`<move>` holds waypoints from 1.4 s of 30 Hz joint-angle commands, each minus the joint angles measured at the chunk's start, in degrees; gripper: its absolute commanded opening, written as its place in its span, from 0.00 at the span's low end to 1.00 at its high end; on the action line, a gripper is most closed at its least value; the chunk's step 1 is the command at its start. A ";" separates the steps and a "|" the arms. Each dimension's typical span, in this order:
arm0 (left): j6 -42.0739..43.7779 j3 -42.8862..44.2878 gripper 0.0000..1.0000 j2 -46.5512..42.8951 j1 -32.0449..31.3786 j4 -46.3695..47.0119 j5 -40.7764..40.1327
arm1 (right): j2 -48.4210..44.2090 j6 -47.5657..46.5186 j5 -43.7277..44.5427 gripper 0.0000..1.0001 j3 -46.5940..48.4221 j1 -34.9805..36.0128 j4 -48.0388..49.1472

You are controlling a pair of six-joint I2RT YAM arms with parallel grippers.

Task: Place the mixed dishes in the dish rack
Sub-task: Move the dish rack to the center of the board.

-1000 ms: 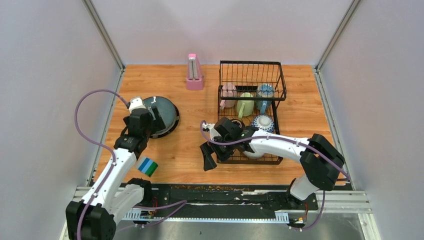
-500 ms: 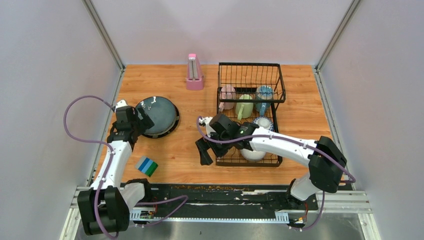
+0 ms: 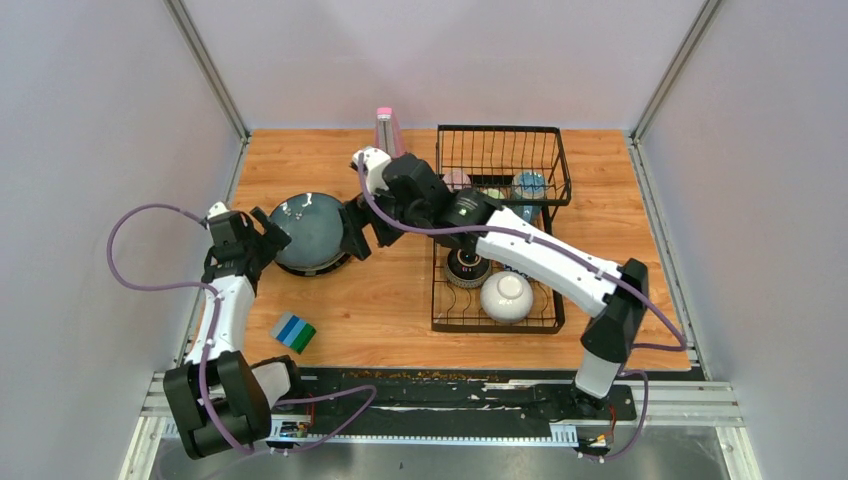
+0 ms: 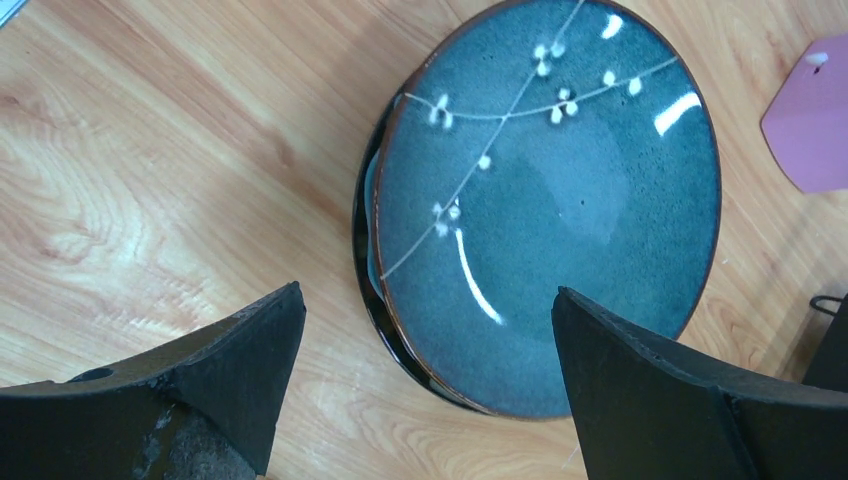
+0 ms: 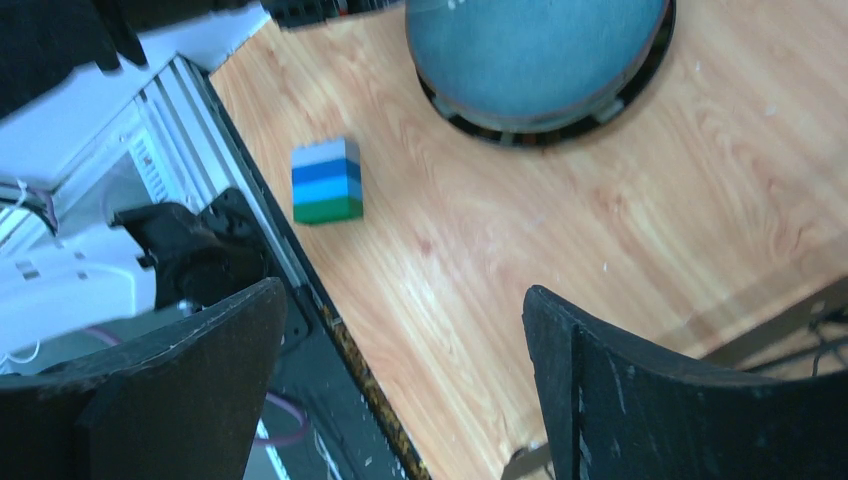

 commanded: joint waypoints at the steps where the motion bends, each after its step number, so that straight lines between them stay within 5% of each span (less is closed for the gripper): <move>1: -1.74 1.46 1.00 1.32 2.21 3.80 1.22 | 8.16 -2.89 4.30 0.89 12.69 0.47 -4.15; 5: -2.65 1.34 1.00 2.72 2.96 5.96 0.46 | 16.82 -3.68 7.83 0.89 24.87 -0.23 -7.68; 18: -1.92 2.98 0.95 9.58 3.39 11.78 -1.86 | 37.24 1.46 -4.05 0.79 45.09 -7.50 -8.94; 42: 6.09 9.31 0.89 22.44 3.40 17.61 1.54 | 54.24 1.40 -2.81 0.77 51.59 -10.08 -0.73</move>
